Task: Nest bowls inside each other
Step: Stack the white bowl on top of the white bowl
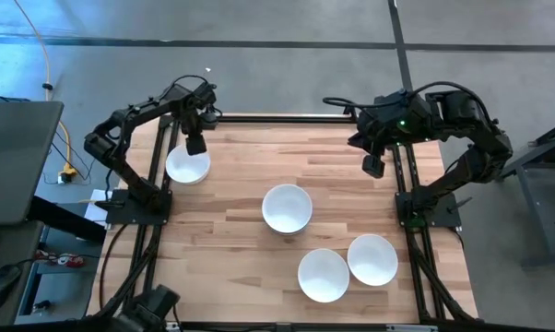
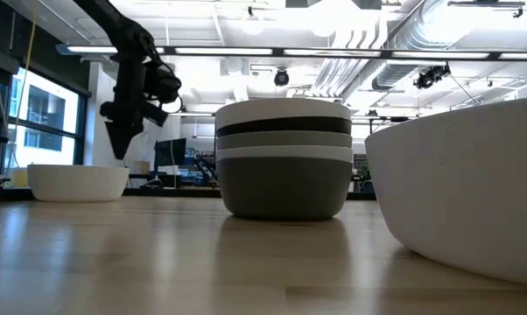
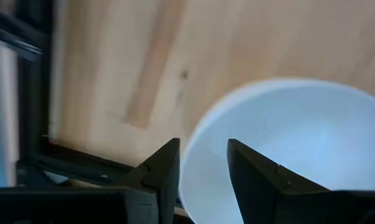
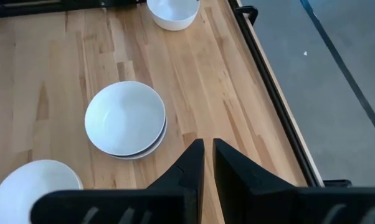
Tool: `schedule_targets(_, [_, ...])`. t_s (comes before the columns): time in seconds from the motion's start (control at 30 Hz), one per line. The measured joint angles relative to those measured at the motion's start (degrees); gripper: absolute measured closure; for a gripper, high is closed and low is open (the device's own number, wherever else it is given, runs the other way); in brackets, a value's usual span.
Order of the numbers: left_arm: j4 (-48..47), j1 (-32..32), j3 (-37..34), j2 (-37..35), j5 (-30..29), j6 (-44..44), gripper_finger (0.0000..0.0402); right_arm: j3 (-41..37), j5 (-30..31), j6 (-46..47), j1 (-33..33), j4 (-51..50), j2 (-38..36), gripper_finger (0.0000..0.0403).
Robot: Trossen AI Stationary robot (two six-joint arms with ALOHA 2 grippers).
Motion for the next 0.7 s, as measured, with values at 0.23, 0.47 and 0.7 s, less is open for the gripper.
schedule_targets(0.23, [1.68,-1.63,-3.03,0.02,-0.97,1.78,0.0280,0.00,-0.50,0.05,0.00,-1.05,0.00,0.0379])
schedule_targets(0.47, [6.20,-1.56,-5.31,0.02,-2.52,0.88,0.0280,0.00,-0.47,0.05,0.00,-1.15,0.00,0.0379])
schedule_targets(0.7, [7.81,-1.46,-5.71,0.02,-2.60,0.86,0.0280,0.00,-0.45,0.05,0.00,-1.15,0.00,0.0379])
